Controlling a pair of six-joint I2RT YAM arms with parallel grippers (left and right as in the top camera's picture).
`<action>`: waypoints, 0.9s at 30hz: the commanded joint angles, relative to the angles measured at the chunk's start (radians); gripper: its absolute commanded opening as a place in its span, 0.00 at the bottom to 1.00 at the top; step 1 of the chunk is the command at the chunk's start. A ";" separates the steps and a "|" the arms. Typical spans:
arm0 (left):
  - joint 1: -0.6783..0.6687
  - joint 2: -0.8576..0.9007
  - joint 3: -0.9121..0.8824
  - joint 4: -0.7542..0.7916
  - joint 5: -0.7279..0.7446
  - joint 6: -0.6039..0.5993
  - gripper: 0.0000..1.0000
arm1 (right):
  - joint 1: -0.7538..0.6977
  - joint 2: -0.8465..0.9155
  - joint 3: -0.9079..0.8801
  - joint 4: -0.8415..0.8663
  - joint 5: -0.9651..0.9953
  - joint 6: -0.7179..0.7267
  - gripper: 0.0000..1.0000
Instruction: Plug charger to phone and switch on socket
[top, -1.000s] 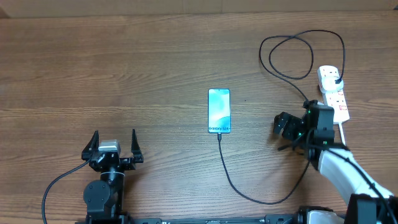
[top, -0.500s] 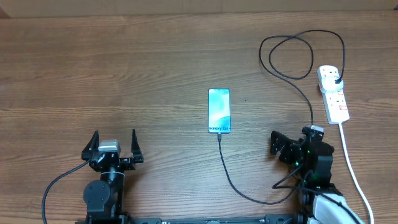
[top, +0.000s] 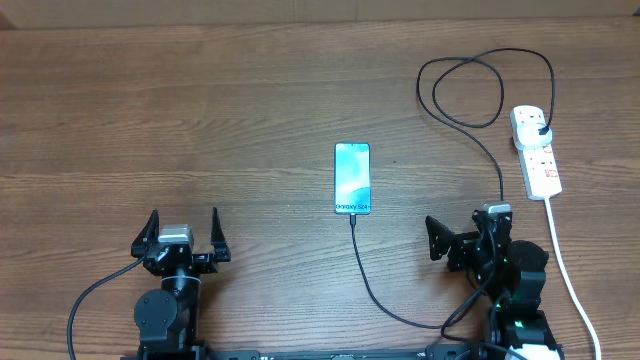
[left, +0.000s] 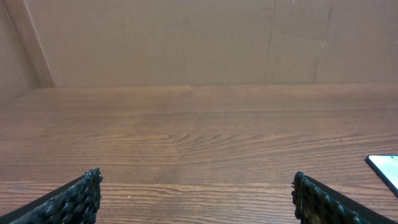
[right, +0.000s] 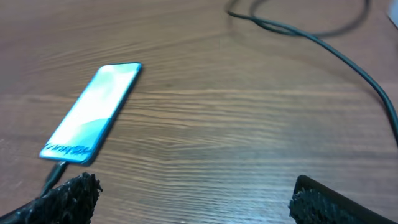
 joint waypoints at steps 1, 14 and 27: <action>0.006 -0.011 -0.004 0.002 -0.006 0.019 0.99 | 0.001 -0.114 -0.011 -0.055 -0.087 -0.130 1.00; 0.006 -0.011 -0.004 0.002 -0.006 0.019 1.00 | 0.039 -0.585 -0.011 -0.142 -0.103 -0.141 1.00; 0.006 -0.011 -0.004 0.002 -0.006 0.019 0.99 | 0.126 -0.632 -0.010 -0.152 0.179 -0.142 1.00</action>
